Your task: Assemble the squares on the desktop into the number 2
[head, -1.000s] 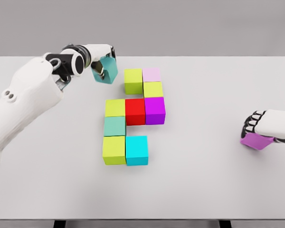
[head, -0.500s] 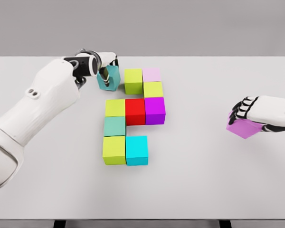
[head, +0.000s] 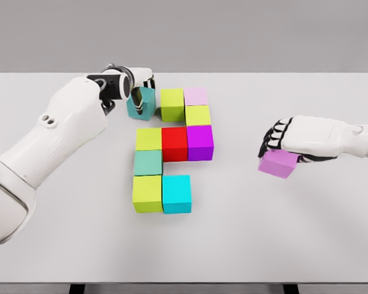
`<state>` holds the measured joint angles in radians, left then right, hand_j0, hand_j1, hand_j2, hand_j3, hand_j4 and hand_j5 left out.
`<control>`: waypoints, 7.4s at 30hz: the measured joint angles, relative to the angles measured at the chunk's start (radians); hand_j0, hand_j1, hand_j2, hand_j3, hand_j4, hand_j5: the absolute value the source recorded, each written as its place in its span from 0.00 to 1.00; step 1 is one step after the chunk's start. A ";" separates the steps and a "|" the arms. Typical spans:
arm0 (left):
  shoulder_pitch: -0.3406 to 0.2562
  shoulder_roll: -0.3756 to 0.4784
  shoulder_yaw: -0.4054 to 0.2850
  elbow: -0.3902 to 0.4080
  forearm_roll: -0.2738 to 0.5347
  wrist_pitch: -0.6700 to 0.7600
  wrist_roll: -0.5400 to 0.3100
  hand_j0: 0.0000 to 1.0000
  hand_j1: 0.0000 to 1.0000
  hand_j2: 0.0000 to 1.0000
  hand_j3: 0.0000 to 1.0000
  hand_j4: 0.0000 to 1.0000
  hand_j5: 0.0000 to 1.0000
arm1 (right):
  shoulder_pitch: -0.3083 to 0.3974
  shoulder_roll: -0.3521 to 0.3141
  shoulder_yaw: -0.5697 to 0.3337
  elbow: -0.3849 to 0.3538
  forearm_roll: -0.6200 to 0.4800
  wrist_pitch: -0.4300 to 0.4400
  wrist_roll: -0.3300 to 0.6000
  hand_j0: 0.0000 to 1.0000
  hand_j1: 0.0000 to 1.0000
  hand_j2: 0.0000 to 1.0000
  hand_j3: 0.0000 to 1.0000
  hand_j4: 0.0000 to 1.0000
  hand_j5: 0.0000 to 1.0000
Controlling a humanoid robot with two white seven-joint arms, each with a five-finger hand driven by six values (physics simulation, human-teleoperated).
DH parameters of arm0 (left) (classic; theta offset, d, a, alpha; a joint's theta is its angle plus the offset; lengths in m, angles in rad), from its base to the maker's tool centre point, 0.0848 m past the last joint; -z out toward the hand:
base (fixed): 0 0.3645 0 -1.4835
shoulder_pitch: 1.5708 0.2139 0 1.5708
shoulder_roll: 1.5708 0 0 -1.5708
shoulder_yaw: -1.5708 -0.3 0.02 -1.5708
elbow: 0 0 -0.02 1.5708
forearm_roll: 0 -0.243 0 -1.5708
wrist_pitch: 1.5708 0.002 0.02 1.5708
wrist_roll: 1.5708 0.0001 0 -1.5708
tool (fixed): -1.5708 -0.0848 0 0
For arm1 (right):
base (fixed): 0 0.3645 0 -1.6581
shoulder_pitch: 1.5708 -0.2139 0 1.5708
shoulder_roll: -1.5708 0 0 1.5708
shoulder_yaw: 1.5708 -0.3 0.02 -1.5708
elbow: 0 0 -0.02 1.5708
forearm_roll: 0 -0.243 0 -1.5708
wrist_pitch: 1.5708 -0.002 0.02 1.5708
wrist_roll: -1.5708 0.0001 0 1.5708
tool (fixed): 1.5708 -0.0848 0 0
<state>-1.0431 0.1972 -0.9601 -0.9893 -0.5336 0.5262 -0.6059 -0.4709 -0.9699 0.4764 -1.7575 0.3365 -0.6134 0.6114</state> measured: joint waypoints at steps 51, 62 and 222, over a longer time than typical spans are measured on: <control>0.002 0.272 0.009 -0.075 0.273 -0.345 -0.005 1.00 1.00 1.00 1.00 1.00 1.00 | -0.114 0.116 0.133 0.379 0.216 0.000 0.000 1.00 1.00 1.00 1.00 1.00 1.00; 0.060 0.333 0.002 -0.070 0.427 -0.324 -0.005 1.00 1.00 1.00 1.00 1.00 1.00 | -0.032 0.051 0.196 0.085 0.207 0.010 -0.004 1.00 1.00 1.00 1.00 1.00 1.00; 0.167 0.535 0.000 -0.158 0.732 -0.654 -0.005 1.00 1.00 1.00 1.00 1.00 1.00 | -0.041 0.247 0.398 0.375 -0.840 0.001 0.000 1.00 1.00 1.00 1.00 1.00 1.00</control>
<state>-0.8759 0.7326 -0.9596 -1.1471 0.1985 -0.1276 -0.6111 -0.5124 -0.7230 0.8742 -1.3820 -0.5031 -0.6126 0.6110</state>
